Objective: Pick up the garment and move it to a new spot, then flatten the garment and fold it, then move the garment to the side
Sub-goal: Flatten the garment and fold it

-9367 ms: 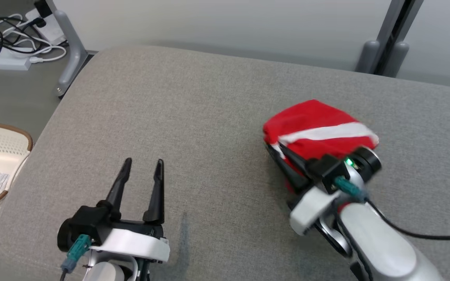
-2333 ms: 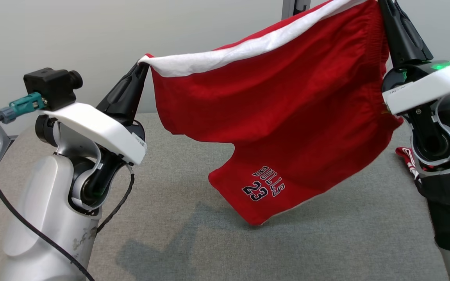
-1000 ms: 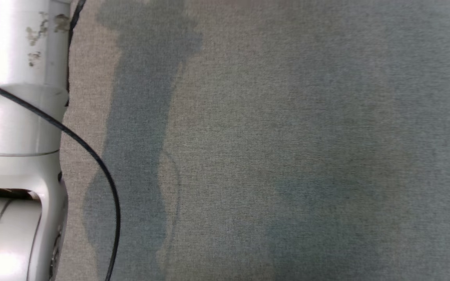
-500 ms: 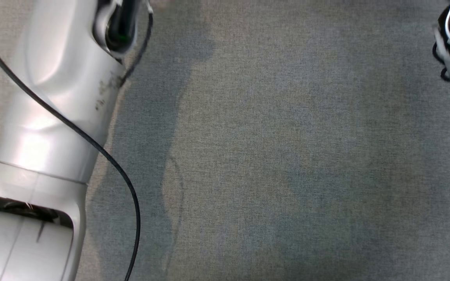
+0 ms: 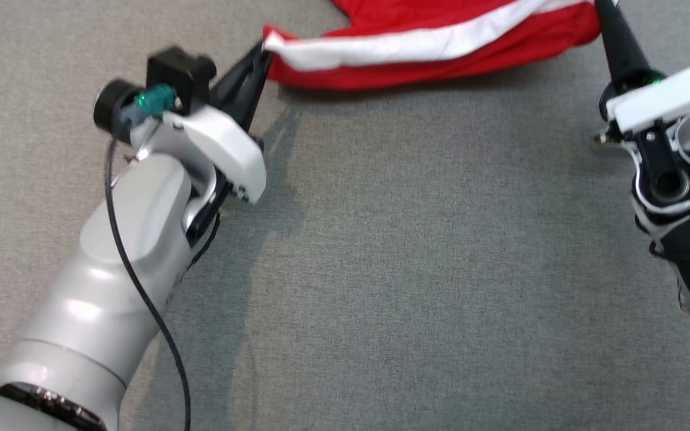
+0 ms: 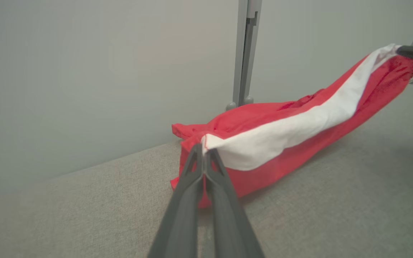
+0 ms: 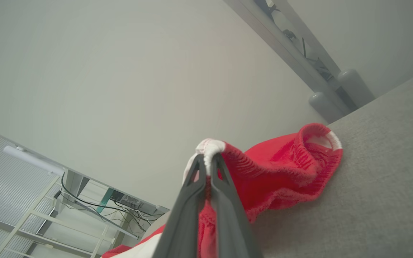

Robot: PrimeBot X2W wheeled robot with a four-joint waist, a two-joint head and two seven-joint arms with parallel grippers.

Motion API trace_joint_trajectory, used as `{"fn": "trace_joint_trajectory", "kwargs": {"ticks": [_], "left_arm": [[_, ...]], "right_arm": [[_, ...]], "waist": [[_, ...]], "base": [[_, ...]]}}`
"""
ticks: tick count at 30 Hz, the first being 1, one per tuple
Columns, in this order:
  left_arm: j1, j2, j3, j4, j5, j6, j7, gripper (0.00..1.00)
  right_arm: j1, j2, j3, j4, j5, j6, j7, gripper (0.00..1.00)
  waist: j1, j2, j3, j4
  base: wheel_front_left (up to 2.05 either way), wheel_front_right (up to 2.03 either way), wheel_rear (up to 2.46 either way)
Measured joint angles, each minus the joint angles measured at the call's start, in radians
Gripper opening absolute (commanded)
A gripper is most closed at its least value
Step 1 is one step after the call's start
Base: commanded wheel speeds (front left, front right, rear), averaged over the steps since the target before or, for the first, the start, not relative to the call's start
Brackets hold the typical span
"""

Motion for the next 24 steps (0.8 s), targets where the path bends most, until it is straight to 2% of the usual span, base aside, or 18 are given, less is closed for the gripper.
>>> {"fn": "trace_joint_trajectory", "kwargs": {"ticks": [10,14,24], "left_arm": [[0.136,0.018,-0.147,0.090,0.102,0.000,0.000,0.00],[0.197,0.027,-0.209,0.120,0.127,0.000,0.004,0.00],[0.298,0.069,-0.297,0.129,0.153,0.000,0.028,0.00]], "right_arm": [[0.157,-0.064,0.104,-0.036,0.030,0.000,0.037,0.00],[0.226,-0.099,0.183,-0.044,0.026,0.000,0.096,0.00],[0.319,-0.159,0.323,-0.073,0.019,0.000,0.206,0.00]], "waist": [[0.0000,0.0000,-0.127,0.014],[0.0000,0.0000,-0.184,0.012],[0.0000,0.0000,-0.271,0.002]], "base": [[0.00,0.00,0.00],[0.00,0.00,0.00],[0.00,0.00,0.00]]}}
